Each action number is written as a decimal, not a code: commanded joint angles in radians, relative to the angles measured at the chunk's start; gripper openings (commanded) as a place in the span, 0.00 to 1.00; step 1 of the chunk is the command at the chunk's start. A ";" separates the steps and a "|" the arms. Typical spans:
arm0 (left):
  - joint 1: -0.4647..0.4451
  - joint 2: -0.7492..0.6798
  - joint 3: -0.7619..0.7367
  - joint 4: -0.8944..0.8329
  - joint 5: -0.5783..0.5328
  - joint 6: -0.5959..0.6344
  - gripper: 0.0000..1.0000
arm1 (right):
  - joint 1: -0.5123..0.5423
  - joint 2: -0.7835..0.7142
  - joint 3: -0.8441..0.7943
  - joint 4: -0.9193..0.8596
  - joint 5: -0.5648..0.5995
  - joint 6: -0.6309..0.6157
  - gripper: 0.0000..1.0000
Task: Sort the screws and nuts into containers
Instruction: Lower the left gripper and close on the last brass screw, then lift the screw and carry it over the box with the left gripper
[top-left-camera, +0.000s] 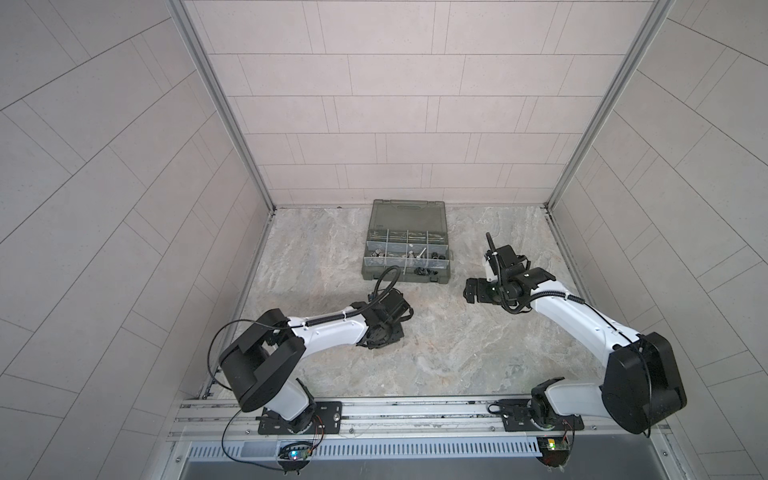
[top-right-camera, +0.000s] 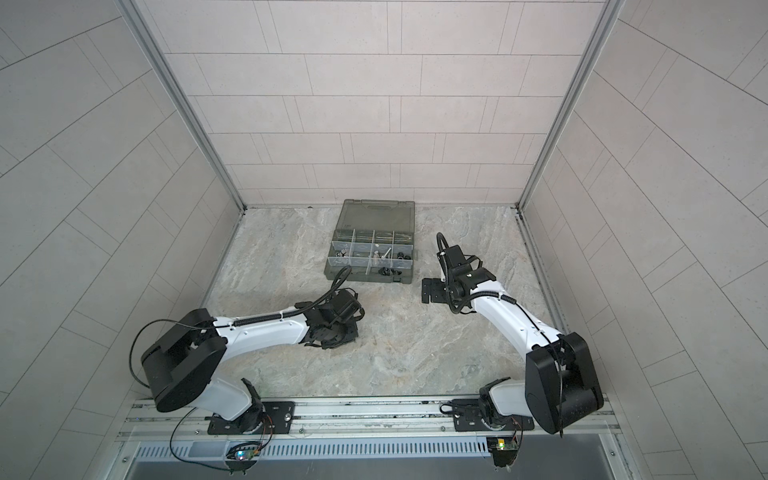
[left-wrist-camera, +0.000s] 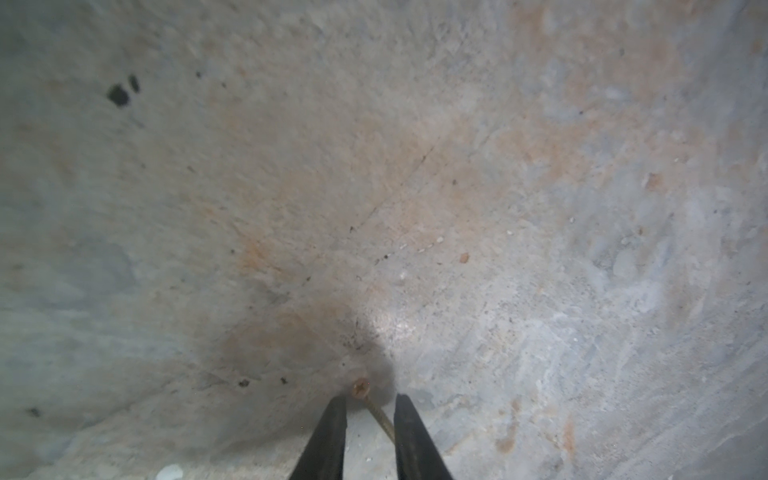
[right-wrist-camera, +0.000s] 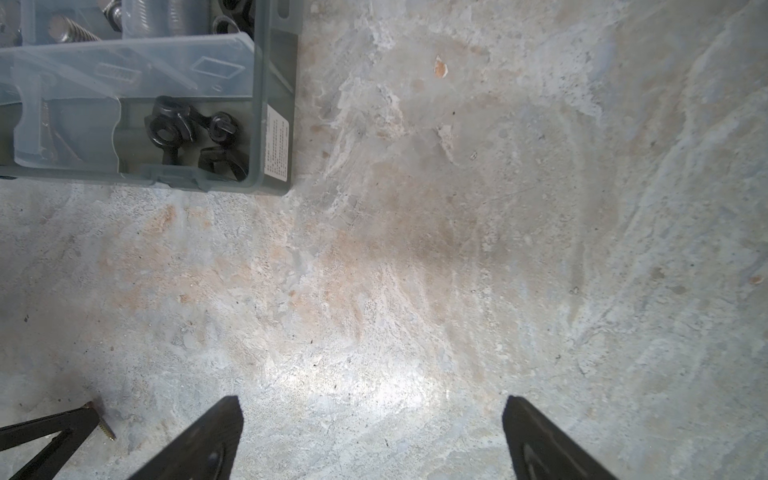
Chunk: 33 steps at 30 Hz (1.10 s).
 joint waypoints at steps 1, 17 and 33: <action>0.006 0.039 0.018 -0.032 0.009 0.018 0.26 | -0.004 -0.025 -0.007 0.000 0.000 -0.003 0.99; 0.010 0.233 0.203 -0.251 0.020 0.180 0.13 | -0.057 -0.106 -0.043 0.008 -0.005 -0.002 0.99; 0.023 0.154 0.209 -0.266 0.020 0.222 0.00 | -0.065 -0.097 -0.058 0.029 -0.027 0.002 0.99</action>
